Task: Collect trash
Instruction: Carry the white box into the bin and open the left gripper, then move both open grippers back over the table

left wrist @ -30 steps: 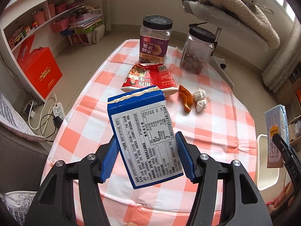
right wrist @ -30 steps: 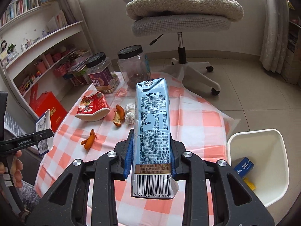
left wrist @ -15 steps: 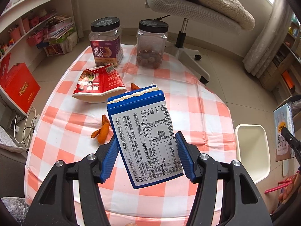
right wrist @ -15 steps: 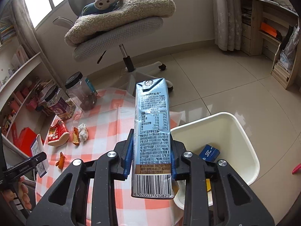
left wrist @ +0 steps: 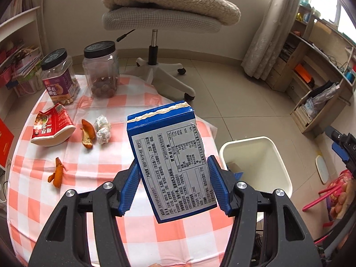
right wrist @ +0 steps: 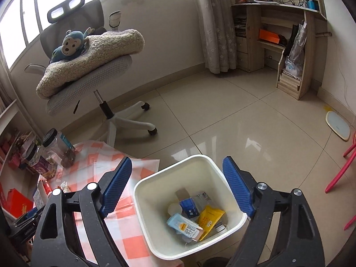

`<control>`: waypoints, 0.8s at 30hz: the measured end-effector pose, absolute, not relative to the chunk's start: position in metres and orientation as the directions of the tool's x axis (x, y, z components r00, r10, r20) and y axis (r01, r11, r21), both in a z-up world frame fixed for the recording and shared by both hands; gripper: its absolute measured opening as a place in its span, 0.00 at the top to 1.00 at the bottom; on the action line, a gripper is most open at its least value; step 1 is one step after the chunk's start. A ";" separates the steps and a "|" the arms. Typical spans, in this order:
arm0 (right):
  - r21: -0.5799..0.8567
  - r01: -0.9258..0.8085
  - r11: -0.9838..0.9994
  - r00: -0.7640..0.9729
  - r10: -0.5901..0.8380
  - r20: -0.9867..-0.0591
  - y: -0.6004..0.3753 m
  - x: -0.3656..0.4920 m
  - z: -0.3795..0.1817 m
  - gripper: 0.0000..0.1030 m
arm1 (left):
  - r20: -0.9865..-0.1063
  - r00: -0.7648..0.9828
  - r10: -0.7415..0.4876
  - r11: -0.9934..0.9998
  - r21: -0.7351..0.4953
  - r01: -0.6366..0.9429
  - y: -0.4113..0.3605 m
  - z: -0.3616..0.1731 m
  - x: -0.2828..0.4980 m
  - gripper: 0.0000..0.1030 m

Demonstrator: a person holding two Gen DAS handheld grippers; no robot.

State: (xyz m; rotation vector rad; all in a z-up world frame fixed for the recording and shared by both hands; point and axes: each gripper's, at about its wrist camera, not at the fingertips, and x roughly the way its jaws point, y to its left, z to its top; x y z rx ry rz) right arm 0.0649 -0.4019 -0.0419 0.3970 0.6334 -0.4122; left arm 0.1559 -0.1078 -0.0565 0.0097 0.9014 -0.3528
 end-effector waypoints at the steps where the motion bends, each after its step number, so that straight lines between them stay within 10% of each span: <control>1: 0.223 0.494 0.840 0.732 -0.264 -0.628 -0.407 0.062 -0.038 0.10 | -0.765 0.568 -0.304 0.937 -0.132 0.324 -0.119 -0.056 0.155 0.43; 17: 0.307 0.618 0.724 0.730 -0.383 -0.566 -0.461 0.033 -0.020 0.07 | -0.782 0.410 -0.469 0.840 -0.252 0.480 -0.266 -0.071 0.147 0.42; 24: 0.272 0.623 0.733 0.714 -0.391 -0.581 -0.459 0.039 -0.023 0.07 | -0.805 0.364 -0.468 0.828 -0.257 0.498 -0.274 -0.088 0.149 0.24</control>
